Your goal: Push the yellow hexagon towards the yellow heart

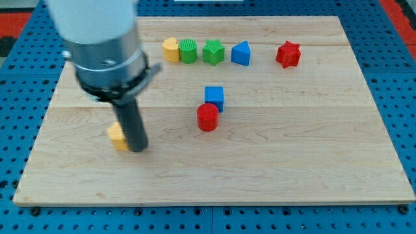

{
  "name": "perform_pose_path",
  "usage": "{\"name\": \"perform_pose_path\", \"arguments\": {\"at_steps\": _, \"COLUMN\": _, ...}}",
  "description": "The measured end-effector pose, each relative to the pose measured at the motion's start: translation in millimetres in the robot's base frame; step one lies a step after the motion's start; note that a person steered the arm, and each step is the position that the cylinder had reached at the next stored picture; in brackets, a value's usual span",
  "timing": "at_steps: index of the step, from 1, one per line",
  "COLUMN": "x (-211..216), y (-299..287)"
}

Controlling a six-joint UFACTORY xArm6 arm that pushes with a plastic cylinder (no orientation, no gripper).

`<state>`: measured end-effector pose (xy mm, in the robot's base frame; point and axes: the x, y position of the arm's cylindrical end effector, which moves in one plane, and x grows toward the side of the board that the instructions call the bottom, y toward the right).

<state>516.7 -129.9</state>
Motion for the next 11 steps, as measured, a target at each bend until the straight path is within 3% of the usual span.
{"name": "perform_pose_path", "arguments": {"at_steps": 1, "x": -36.1, "y": -48.3}}
{"name": "perform_pose_path", "arguments": {"at_steps": 2, "x": 1.9, "y": -49.1}}
{"name": "perform_pose_path", "arguments": {"at_steps": 3, "x": 12.3, "y": -81.3}}
{"name": "perform_pose_path", "arguments": {"at_steps": 5, "x": -101.7, "y": -79.4}}
{"name": "perform_pose_path", "arguments": {"at_steps": 7, "x": -127.7, "y": -39.6}}
{"name": "perform_pose_path", "arguments": {"at_steps": 8, "x": -156.4, "y": -41.1}}
{"name": "perform_pose_path", "arguments": {"at_steps": 9, "x": -139.7, "y": -68.8}}
{"name": "perform_pose_path", "arguments": {"at_steps": 10, "x": -158.5, "y": -84.0}}
{"name": "perform_pose_path", "arguments": {"at_steps": 11, "x": -166.8, "y": -48.1}}
